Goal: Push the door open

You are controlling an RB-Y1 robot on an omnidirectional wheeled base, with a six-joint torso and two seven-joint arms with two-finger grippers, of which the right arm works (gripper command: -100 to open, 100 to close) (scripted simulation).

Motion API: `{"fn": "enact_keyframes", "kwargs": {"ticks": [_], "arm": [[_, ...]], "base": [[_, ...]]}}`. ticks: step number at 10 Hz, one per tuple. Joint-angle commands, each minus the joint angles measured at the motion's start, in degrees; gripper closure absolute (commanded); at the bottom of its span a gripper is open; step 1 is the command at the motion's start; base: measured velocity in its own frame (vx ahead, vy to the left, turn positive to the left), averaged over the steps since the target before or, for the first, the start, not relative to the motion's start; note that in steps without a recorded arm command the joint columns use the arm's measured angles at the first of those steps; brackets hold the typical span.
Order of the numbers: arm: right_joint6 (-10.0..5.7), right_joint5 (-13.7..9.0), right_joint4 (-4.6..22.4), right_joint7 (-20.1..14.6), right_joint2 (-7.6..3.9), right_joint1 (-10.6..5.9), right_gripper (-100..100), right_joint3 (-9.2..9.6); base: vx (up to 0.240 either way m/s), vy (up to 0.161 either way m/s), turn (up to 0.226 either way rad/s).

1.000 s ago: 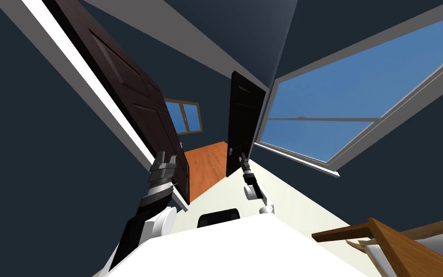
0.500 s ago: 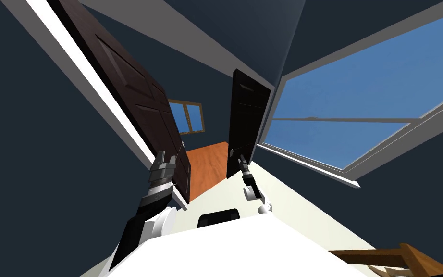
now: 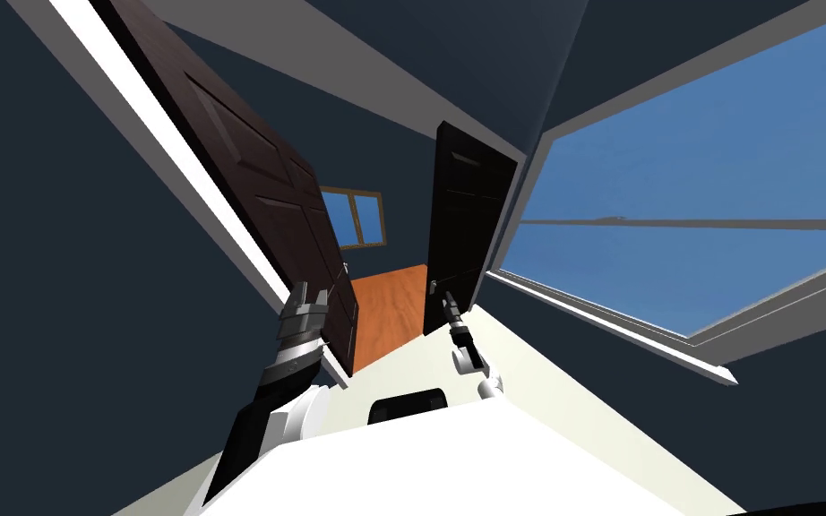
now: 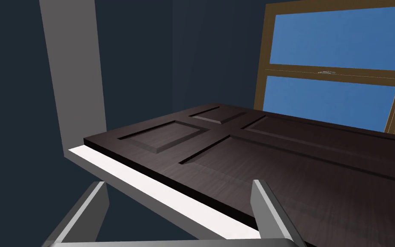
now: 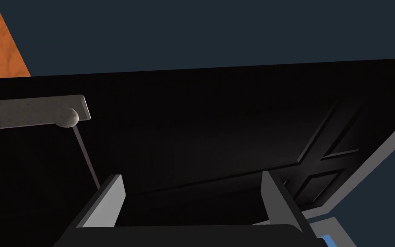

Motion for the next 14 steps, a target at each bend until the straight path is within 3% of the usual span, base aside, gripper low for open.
{"fn": "enact_keyframes", "kwargs": {"ticks": [1, 4, 14], "arm": [[-0.67, -0.1, 2.9, -0.2, -0.03, -1.11, -100, 0.16], [-1.15, -0.2, 5.3, -0.4, -0.10, -1.84, -100, 0.24], [-5.08, -0.9, 21.7, -1.7, -0.46, -7.74, -100, 0.92]], "base": [[0.037, -0.126, 0.172], [0.022, -0.070, 0.061], [0.026, -0.105, 0.123]]}}
